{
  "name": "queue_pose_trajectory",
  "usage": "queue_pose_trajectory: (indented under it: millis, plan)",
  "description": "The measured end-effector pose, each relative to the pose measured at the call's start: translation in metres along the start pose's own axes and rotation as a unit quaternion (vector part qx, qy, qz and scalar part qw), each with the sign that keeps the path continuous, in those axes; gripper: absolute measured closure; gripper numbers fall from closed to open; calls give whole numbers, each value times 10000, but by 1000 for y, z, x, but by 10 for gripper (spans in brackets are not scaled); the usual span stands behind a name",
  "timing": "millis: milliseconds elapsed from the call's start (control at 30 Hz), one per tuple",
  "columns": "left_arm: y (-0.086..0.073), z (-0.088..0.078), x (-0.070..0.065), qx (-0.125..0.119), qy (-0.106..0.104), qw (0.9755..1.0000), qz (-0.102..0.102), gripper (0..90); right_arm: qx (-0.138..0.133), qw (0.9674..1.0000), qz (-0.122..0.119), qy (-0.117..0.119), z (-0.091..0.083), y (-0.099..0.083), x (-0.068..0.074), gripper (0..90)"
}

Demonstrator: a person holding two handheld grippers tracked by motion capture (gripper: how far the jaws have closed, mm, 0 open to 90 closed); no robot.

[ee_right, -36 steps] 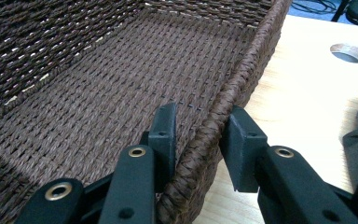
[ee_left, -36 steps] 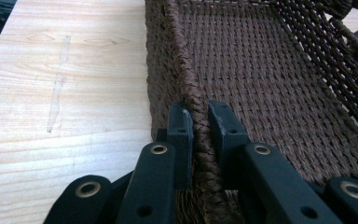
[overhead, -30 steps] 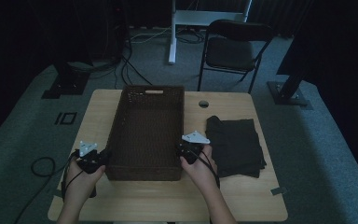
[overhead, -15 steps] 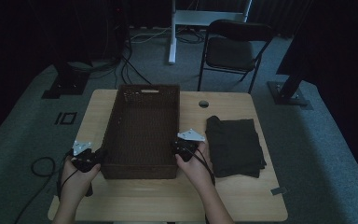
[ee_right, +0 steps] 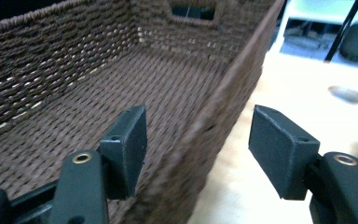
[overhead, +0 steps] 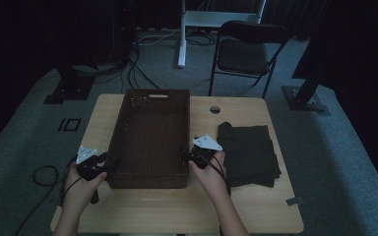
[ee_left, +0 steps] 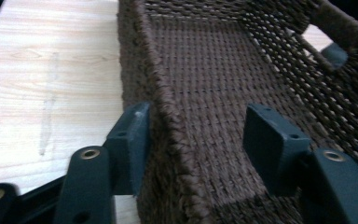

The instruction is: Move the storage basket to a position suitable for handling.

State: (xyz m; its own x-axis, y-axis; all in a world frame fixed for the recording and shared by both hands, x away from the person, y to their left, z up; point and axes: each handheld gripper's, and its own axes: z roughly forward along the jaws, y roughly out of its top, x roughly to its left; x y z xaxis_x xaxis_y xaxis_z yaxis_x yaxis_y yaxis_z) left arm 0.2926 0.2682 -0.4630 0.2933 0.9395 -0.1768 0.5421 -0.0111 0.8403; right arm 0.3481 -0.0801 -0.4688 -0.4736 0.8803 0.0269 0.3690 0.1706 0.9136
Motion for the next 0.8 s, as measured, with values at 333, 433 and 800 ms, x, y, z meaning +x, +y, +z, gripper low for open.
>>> queue_pose_trajectory:
  millis: [333, 433, 800]
  plan:
    - [11, -10, 2, -10, 29, 9990, 451, 181, -693, 9974, 100, 161, -17, 13, -13, 199]
    - [17, -15, 1, 46, 41, 9987, 508, 182, -698, 9966, 312, 308, -22, 15, -16, 222]
    - [30, -16, -14, -104, -257, 9967, 757, 145, -323, 9990, -277, 107, -44, 15, -27, 179]
